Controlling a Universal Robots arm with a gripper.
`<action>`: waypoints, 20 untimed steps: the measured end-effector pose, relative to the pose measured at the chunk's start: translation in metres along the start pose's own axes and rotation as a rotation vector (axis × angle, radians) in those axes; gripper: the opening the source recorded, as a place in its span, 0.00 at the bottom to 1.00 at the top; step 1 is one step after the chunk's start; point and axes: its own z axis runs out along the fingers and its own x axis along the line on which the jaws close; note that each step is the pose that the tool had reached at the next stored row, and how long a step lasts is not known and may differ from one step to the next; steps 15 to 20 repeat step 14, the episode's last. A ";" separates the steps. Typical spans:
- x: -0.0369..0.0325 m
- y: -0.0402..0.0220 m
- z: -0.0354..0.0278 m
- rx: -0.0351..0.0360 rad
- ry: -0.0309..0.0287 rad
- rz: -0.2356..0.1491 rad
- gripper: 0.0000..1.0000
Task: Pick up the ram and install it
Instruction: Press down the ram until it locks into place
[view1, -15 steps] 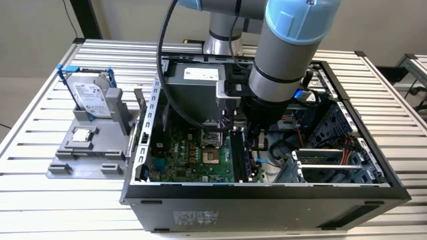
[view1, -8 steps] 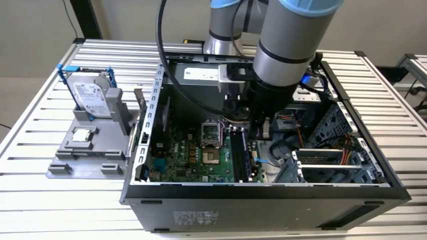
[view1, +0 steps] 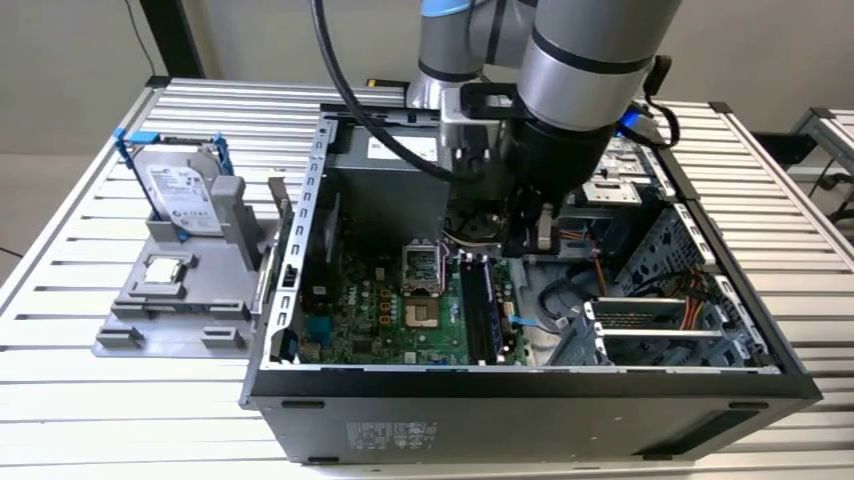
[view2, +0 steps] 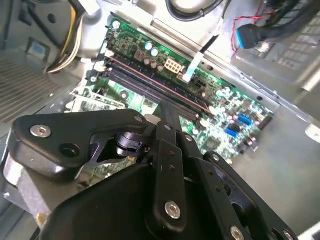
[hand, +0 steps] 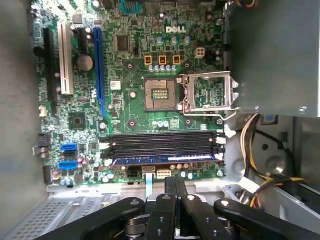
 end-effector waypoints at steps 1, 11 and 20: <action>-0.0003 -0.0001 -0.0046 0.0000 0.0001 0.000 0.00; -0.0015 -0.0003 -0.0285 0.0000 -0.0001 0.000 0.00; -0.0016 -0.0003 -0.0286 0.0000 0.0000 0.000 0.00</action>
